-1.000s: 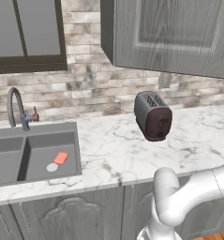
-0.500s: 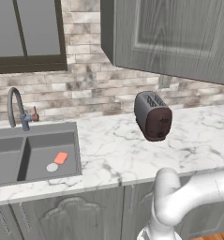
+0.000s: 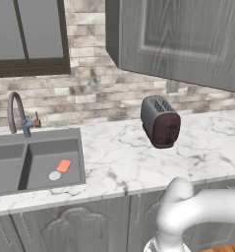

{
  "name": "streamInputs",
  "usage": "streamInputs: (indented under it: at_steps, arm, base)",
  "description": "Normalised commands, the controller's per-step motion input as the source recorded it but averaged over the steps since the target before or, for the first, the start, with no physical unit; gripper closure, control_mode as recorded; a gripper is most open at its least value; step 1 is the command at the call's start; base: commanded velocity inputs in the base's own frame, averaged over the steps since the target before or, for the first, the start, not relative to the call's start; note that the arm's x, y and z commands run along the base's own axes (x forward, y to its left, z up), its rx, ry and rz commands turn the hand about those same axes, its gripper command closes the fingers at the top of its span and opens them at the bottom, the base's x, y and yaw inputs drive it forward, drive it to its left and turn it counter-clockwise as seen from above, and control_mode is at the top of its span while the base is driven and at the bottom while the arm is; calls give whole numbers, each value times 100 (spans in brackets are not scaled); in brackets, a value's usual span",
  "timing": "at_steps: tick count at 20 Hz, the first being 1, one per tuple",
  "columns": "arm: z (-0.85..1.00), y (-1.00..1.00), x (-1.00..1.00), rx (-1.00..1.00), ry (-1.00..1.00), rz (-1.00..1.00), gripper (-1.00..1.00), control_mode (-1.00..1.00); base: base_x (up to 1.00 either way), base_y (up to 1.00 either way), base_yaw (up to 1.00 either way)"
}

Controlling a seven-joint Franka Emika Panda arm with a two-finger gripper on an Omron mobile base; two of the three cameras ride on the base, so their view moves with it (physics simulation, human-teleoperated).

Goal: Open the cabinet, pick the kettle from the cabinet, and place it in the sink.

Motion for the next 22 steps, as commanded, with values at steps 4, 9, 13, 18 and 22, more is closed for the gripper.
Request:
streamInputs:
  at_steps: [4, 9, 13, 18, 22]
  arm:
    - [-20, 64, -4, 0, 3, -12, -100, -100]
    - [-15, 65, -10, 0, 1, -5, -100, -100]
    - [-12, 69, -17, 0, 0, -2, -100, -100]
    - [-8, 72, -18, 0, 0, 0, -100, -100]
    - [-11, 71, -18, 0, 0, 0, -100, -100]
  base:
    - [0, 0, 0]
    - [0, 0, 0]
    - [0, 0, 0]
    - [0, 0, 0]
    - [0, 0, 0]
